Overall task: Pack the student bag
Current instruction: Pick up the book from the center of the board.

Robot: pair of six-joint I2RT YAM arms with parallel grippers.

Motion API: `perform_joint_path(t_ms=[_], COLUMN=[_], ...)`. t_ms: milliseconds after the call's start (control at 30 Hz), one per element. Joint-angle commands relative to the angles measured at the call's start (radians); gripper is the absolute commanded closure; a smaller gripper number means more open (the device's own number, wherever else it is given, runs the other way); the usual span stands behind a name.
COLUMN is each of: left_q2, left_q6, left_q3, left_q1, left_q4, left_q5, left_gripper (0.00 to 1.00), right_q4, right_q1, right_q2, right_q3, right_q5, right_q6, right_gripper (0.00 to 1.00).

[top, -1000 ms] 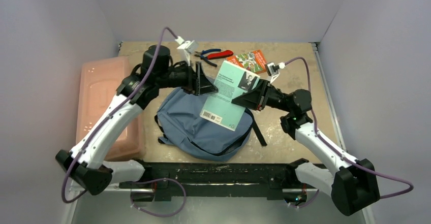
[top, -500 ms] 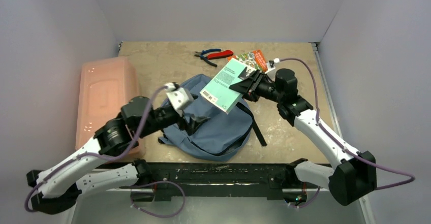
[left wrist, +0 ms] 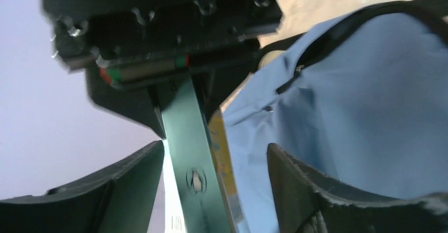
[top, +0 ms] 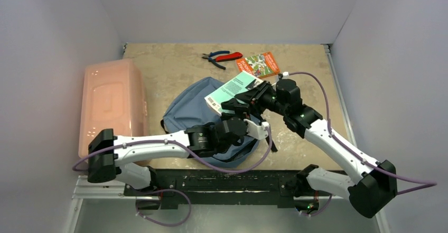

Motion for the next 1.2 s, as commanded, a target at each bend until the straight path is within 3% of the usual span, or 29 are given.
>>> perform_joint_path(t_ms=[0,100,167,200,233,300,333,400,500,567,667,833,1167], left_q2=[0.081,0.076,0.055,0.037,0.012,-0.059,-0.096,-0.176,-0.332,-0.380,-0.384,-0.386,-0.368], left_q6=[0.270,0.271,0.234,0.208,0.160,-0.074,-0.257,-0.571,-0.838,-0.923,-1.011,-1.215,-1.685], left_q3=[0.016,0.004,0.003,0.000,0.000,0.055,0.115,0.214,0.193,0.194,0.249,0.220,0.099], left_q1=[0.005,0.008,0.011,0.012,0.014,0.039,0.075,0.210,0.437,0.524,0.591,0.697,0.856], left_q4=[0.319,0.388,0.387,0.387,0.370,0.168,-0.042,-0.337,-0.309,-0.287,-0.331,-0.211,0.232], left_q5=[-0.308,-0.347,-0.369,-0.376,-0.369,-0.298,-0.213,0.128,0.608,0.790,0.874,1.111,1.439], left_gripper=[0.39,0.74,1.00,1.00,1.00,1.00,1.00,1.00,1.00,1.00,1.00,1.00,1.00], right_q4=[0.058,0.096,0.126,0.149,0.175,0.137,0.122,0.092,0.109,0.157,0.260,0.713,0.994], right_q1=[0.034,0.036,0.036,0.036,0.036,0.036,0.032,0.025,0.024,0.025,0.024,0.027,0.024], right_q2=[-0.063,-0.073,-0.084,-0.093,-0.102,-0.121,-0.130,-0.148,-0.158,-0.160,-0.179,-0.175,-0.120], right_q3=[0.051,0.034,0.028,0.028,0.032,0.061,0.072,0.089,0.068,0.047,-0.007,-0.159,-0.248], right_q5=[0.080,0.076,0.079,0.084,0.098,0.128,0.129,0.121,0.000,-0.078,-0.157,-0.289,-0.336], right_q6=[0.051,0.022,-0.028,-0.055,-0.157,-0.357,-0.456,-0.654,-0.796,-0.810,-0.709,-0.422,-0.279], right_gripper=[1.00,1.00,0.90,0.80,0.49,0.09,0.02,0.01,0.01,0.01,0.01,0.01,0.01])
